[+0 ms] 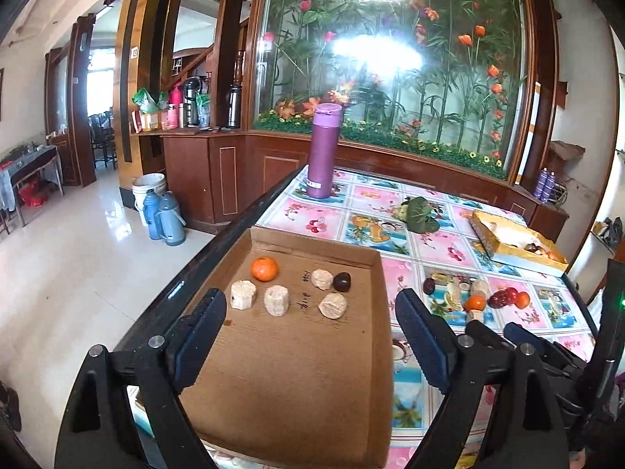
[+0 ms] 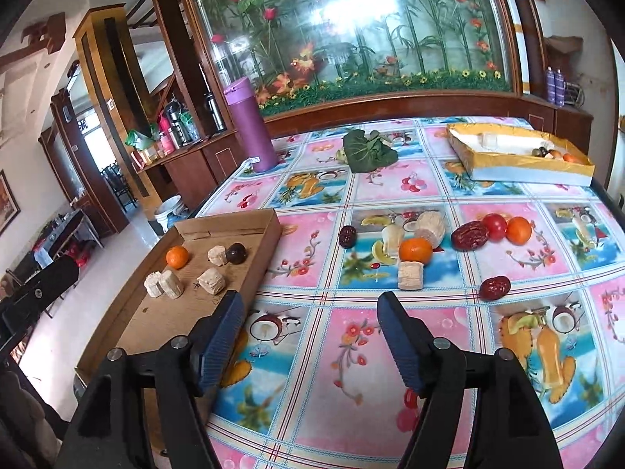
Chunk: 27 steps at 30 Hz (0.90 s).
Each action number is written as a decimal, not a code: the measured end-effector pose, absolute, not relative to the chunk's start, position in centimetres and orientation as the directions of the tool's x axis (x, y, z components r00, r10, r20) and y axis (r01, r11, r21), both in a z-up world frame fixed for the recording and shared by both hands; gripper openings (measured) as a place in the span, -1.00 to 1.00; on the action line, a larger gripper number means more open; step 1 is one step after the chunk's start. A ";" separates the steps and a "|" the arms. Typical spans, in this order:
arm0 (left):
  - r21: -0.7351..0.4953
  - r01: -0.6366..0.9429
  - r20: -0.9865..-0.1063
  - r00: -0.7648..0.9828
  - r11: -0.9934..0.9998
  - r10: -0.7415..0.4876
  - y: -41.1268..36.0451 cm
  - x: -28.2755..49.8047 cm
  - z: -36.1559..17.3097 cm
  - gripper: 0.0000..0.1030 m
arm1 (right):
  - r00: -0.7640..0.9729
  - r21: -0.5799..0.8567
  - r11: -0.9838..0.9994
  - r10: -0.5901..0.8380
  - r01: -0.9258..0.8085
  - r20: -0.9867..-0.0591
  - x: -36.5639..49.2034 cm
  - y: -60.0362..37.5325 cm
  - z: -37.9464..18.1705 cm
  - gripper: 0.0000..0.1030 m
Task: Organize fruits
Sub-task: 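Move both tools back over the remaining fruit on the table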
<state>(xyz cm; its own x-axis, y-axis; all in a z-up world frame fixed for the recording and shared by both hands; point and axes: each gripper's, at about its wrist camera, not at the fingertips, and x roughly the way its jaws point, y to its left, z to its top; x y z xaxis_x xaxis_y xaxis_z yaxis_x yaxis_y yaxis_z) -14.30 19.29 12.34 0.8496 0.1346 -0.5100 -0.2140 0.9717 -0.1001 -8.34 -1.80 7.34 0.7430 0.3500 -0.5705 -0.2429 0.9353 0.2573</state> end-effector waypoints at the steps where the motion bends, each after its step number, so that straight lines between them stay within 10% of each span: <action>1: -0.100 -0.213 -0.513 0.848 0.972 0.133 19.3 -14.3 12.3 0.71 | 0.742 0.253 0.935 0.351 -0.247 -0.572 -8.4 -1.7 7.3 0.48; 27: -0.112 -0.212 -0.571 0.813 0.971 0.112 18.5 -13.7 11.4 0.71 | 0.755 0.294 0.942 0.312 -0.164 -0.576 -6.9 -5.1 7.4 0.50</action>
<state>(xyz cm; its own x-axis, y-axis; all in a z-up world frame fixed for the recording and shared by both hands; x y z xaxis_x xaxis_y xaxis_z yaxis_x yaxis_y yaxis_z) -13.67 18.48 11.40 0.8131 0.1118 -0.5713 -0.2122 0.9708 -0.1120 -6.90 -5.13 7.45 0.7555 0.3119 -0.5762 -0.1645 0.9416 0.2940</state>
